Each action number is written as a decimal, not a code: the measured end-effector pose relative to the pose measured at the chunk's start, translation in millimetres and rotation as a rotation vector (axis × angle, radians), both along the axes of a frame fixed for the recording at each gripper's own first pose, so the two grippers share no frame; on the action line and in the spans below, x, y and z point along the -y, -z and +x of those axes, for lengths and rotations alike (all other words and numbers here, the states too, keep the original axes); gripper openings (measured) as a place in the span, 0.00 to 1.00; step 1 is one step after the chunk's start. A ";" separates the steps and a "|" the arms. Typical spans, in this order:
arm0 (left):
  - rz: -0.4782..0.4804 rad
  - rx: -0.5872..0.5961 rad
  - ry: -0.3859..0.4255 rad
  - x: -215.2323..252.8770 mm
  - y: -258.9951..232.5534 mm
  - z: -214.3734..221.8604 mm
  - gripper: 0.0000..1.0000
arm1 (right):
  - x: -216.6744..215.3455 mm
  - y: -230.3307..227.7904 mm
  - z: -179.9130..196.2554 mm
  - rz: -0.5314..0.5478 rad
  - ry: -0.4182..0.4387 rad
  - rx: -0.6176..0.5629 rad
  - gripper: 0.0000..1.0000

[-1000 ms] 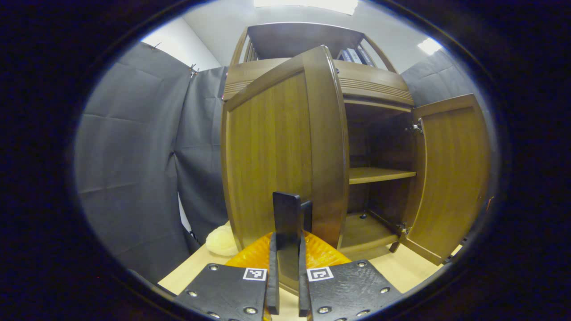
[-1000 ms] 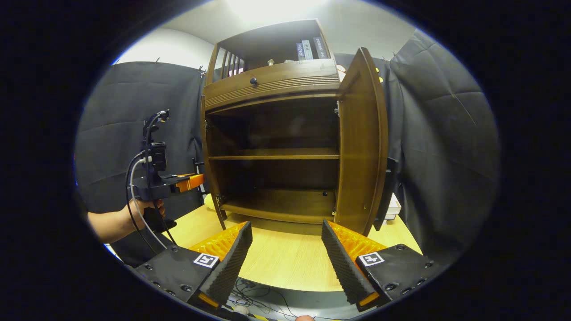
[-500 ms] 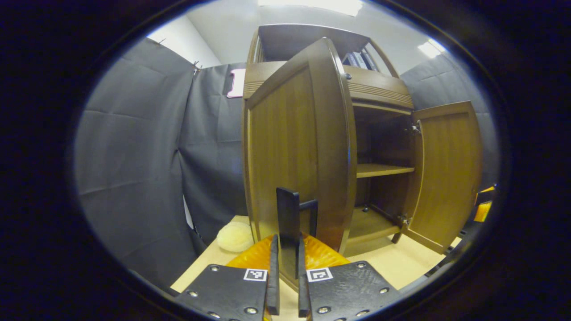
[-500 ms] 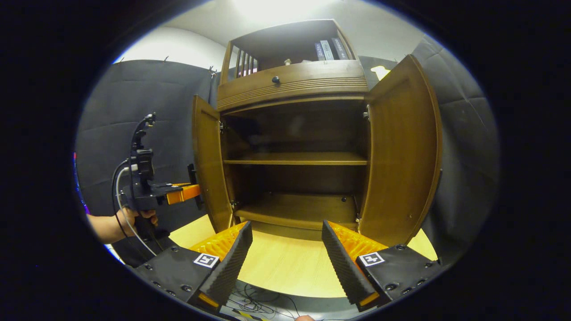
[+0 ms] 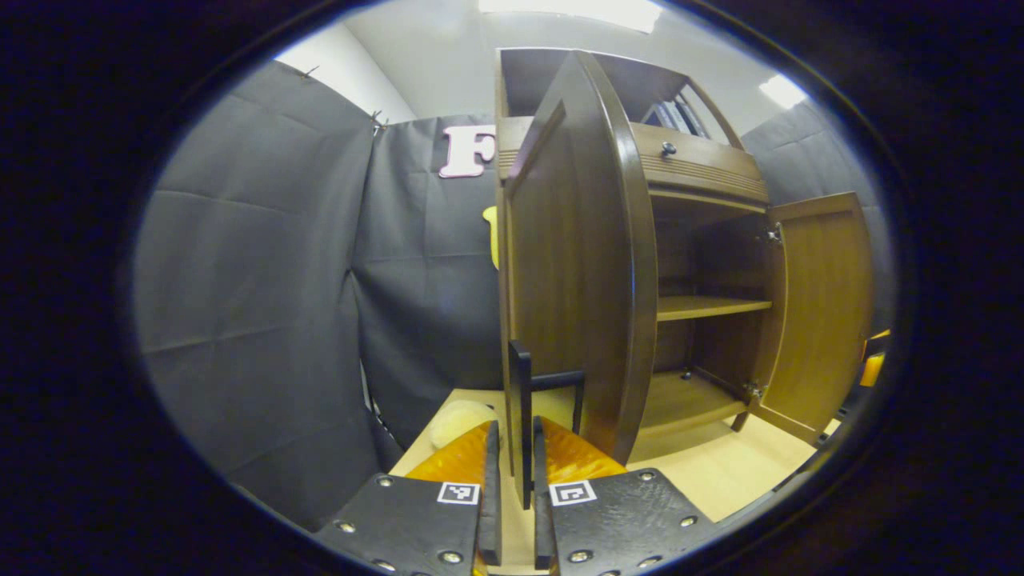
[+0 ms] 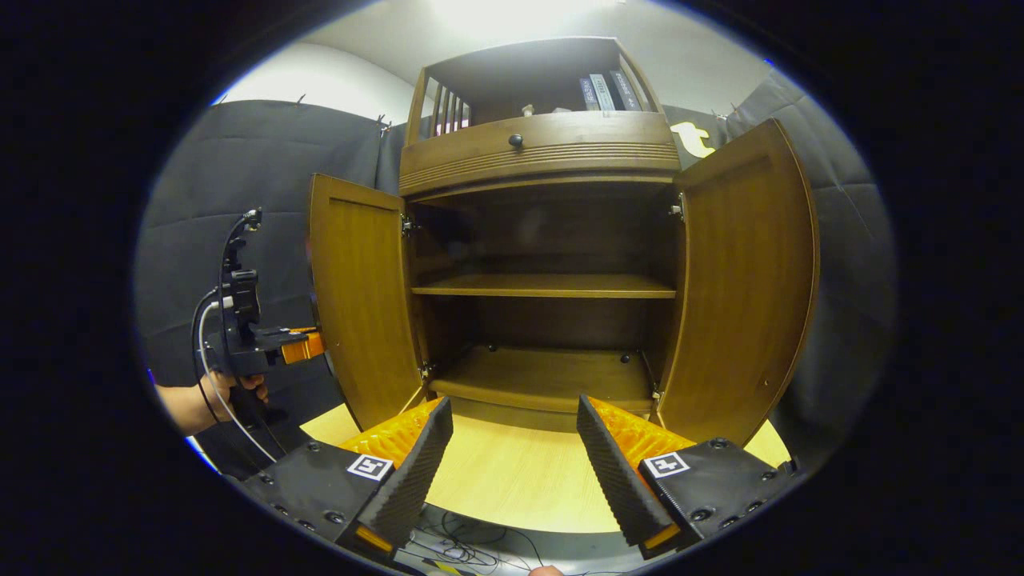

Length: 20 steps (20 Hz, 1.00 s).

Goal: Open the right door of the double-door shoe cabinet with the right hand, and open the left door with the left hand.

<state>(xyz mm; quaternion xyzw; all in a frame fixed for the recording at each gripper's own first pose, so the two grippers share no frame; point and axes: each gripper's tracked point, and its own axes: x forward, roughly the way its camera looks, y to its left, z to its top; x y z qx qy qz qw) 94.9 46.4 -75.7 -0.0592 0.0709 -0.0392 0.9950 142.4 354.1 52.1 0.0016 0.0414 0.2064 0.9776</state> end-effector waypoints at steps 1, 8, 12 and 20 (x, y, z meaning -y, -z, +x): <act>0.004 0.004 -0.007 -6.6 0.2 -0.4 0.14 | -3.4 -1.4 -1.4 0.002 0.001 0.003 0.98; -0.007 0.003 0.010 -34.5 6.3 -2.6 0.17 | -29.2 -4.8 -7.6 -0.002 -0.002 0.016 0.98; -0.023 0.007 0.031 -47.9 10.7 -2.1 0.18 | -38.6 -3.1 -14.0 -0.009 0.007 0.019 0.92; 0.004 0.018 0.011 -67.0 11.9 -15.5 0.19 | -44.2 -2.0 -20.6 -0.011 0.015 0.016 0.93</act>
